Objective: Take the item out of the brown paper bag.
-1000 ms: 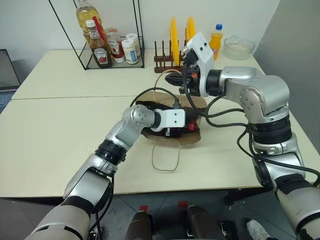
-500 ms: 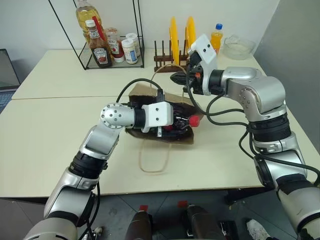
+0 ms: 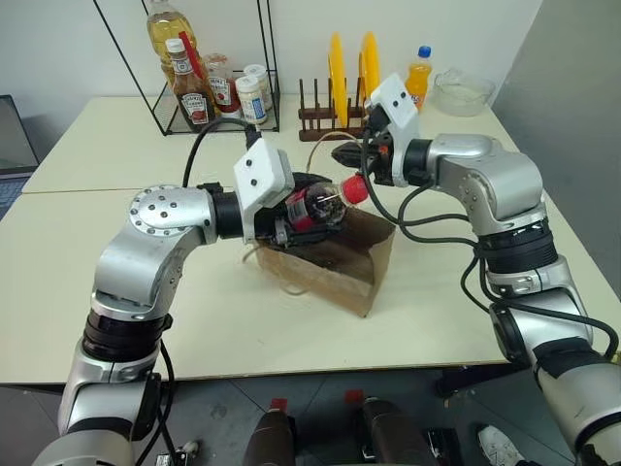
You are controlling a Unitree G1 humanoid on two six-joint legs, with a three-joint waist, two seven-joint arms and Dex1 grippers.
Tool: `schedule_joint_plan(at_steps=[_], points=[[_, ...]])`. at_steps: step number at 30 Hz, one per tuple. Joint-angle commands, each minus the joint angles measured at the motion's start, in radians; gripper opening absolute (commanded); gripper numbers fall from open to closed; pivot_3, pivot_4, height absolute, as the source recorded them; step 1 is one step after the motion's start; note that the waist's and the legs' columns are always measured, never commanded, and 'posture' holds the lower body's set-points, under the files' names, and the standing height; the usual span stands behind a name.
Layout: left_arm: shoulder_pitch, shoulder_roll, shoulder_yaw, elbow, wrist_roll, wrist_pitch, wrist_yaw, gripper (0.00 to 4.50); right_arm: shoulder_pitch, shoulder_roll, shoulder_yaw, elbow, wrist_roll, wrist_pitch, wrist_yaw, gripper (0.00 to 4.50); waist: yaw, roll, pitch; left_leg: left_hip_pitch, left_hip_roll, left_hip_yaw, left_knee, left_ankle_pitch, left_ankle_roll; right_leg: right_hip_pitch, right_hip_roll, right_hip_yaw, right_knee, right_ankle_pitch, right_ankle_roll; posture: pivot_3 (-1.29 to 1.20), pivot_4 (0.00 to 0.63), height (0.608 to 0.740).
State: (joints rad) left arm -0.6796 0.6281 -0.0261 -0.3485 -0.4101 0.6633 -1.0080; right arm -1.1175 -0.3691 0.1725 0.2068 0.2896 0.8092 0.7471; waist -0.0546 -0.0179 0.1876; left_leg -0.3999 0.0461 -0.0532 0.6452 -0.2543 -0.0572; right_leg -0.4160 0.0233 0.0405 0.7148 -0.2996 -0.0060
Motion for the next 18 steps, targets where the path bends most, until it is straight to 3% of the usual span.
schedule_joint_plan(at_steps=[1, 10, 15, 18], points=[[-0.036, 0.047, 0.13, -0.038, -0.114, 0.095, 0.026, 3.31, -0.03, 0.004, -0.008, -0.011, -0.007, -0.029, 0.013, 0.0, -0.002, 0.0, 0.0, 0.0, 0.0, 0.0, 0.0, 0.0, 0.0, 0.0, 0.0, 0.0, 0.0, 0.0, 0.0, 0.0, 0.15, 0.74], [0.0, 0.219, 0.408, 0.1, -0.277, 0.227, 0.059, 3.31, -0.022, -0.004, -0.006, -0.018, -0.009, -0.032, 0.024, 0.0, -0.004, 0.0, 0.0, 0.0, 0.001, 0.0, 0.0, 0.0, 0.0, -0.001, 0.0, 0.0, 0.0, 0.0, 0.0, 0.0, 0.15, 0.74], [-0.051, 0.158, 0.56, 0.298, -0.21, 0.103, 0.313, 3.31, -0.016, -0.009, -0.007, -0.021, -0.011, -0.041, 0.027, 0.0, 0.003, -0.001, 0.0, 0.0, 0.0, 0.0, 0.0, 0.0, 0.0, 0.0, -0.001, -0.001, 0.0, 0.0, 0.0, 0.0, 0.15, 0.74], [0.011, 0.121, 0.584, 0.38, -0.118, -0.022, 0.428, 3.31, -0.015, -0.01, -0.003, -0.022, -0.013, -0.05, 0.031, 0.0, 0.005, -0.001, 0.001, 0.0, 0.001, 0.0, 0.0, 0.0, 0.0, 0.0, -0.002, -0.001, 0.0, 0.0, 0.0, 0.0, 0.15, 0.74]])
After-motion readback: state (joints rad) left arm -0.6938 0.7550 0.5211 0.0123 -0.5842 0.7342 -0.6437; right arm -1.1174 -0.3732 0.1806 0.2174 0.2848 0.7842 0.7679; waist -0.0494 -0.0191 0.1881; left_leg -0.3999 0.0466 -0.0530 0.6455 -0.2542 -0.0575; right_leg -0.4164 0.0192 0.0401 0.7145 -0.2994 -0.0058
